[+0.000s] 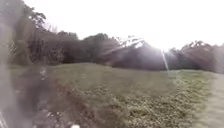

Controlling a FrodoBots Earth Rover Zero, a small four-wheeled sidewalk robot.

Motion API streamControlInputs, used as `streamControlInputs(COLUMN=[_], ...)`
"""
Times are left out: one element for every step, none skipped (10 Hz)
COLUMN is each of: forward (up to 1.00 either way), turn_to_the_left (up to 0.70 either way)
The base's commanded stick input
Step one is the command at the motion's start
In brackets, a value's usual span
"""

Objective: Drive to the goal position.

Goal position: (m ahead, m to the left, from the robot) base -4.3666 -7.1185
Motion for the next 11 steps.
streamControlInputs(forward=[-0.7,-0.7,-0.7,-0.7,-0.7,-0.7,-0.7,-0.7,-0.7,-0.7,-0.7], turn_to_the_left=[0.35,0.35,0.35,0.35,0.35,0.35,0.35,0.35,0.35,0.35,0.35])
